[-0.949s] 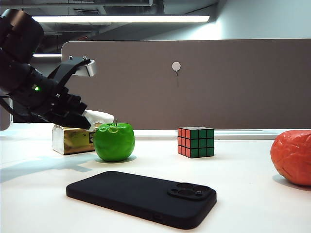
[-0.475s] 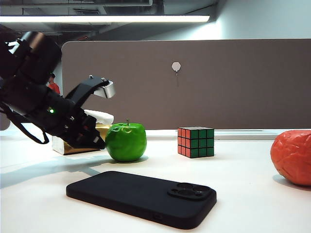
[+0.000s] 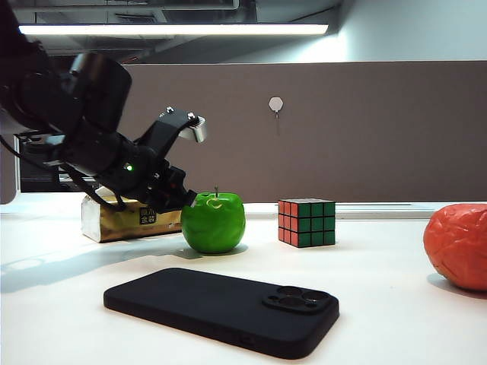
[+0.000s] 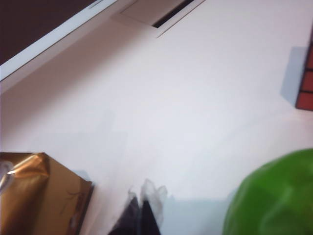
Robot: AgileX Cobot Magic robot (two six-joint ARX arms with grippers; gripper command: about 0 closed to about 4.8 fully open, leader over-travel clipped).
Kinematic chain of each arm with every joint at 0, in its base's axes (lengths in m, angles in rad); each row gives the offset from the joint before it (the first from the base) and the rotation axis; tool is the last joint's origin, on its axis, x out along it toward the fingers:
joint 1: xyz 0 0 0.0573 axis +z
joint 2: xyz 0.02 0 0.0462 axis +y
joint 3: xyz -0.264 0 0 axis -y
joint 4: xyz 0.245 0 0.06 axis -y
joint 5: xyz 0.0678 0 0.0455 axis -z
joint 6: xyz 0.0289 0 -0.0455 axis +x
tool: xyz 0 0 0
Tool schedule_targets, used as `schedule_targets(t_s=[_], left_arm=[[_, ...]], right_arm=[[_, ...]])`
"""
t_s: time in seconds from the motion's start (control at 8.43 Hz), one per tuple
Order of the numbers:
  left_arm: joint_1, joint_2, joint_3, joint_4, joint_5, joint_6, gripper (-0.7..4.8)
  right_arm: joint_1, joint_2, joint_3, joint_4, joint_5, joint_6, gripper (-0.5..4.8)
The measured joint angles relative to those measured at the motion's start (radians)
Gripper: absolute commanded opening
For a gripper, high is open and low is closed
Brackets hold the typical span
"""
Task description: Move all the fruits on the tabletop near the face of the Rubik's cube that has the color most similar to each fruit.
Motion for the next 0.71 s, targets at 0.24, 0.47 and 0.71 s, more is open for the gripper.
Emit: schedule_targets(t_s=[0.24,0.47,0.71], left_arm=[[-0.023,0.007,0.007,-0.053,0.045,-0.016,-0.05],[-0.130,0.006,0.007,-0.138,0.072,-0.026,-0.05],[-0.137,0.006,0.007,-0.128,0.072,-0.025,-0.05]], right_arm=[[0.000,-0.002,0.000,0.000,0.000,0.000,-0.01],[0.000,-0.002,0.000,0.001,0.000,0.000,-0.01],[0.000,-0.002,0.000,0.001,0.000,0.000,-0.01]])
